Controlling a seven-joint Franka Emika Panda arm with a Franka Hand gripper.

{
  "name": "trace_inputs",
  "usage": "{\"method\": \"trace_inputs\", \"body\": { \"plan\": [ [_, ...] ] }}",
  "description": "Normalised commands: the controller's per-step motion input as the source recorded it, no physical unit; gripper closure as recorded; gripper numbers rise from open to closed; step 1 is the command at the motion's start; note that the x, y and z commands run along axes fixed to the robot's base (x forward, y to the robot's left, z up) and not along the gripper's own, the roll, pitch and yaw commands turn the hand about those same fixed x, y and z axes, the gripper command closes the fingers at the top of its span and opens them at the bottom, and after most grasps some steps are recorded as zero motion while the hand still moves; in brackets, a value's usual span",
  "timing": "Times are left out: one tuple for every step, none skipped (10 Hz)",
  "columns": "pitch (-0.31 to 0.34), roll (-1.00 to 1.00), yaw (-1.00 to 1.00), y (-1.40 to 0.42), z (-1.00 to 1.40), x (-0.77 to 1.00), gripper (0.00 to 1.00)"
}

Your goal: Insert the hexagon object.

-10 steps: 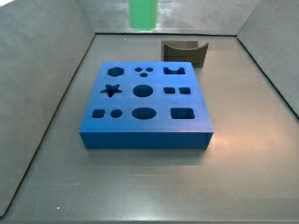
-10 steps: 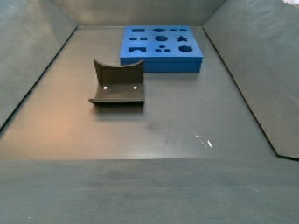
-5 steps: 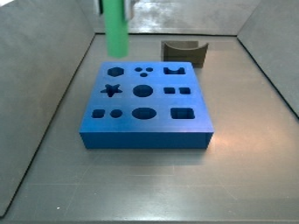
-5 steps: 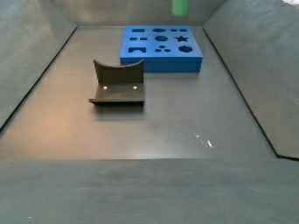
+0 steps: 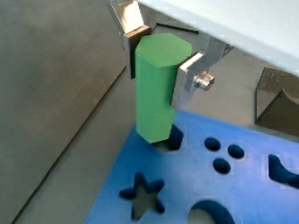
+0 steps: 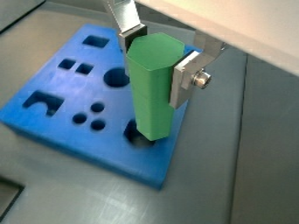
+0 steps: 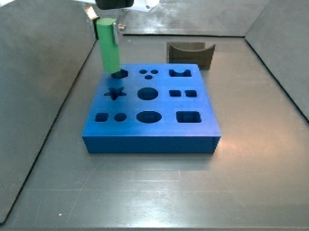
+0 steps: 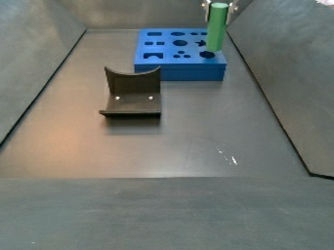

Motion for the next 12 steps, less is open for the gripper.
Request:
{"method": "trace_inputs", "body": {
  "plan": [
    [-0.043,-0.08,-0.09,0.13,-0.17,0.0,1.0],
    [-0.056,-0.07,-0.05,0.01,-0.23,0.02,1.0],
    [-0.046,-0.07,-0.05,0.0,-0.25,0.08,1.0],
    [-0.031,-0.08,-0.09,0.0,-0.25,0.14,1.0],
    [-0.004,-0.07,-0.14,0.0,-0.21,0.28,1.0],
    [0.0,-0.06,-0.23,0.06,-0.22,0.36,1.0],
    [0.0,-0.02,-0.28,0.13,-0.24,0.37,1.0],
    [0.0,0.0,-0.31,0.1,-0.28,0.34,1.0],
    [0.0,0.0,-0.27,0.04,-0.34,0.19,1.0],
    [-0.113,0.0,-0.23,0.0,-0.44,0.0,1.0],
    [-0.213,0.01,-0.19,-0.01,-0.53,0.0,1.0],
    [-0.283,0.03,-0.17,-0.04,-0.52,-0.05,1.0]
  ]
}}
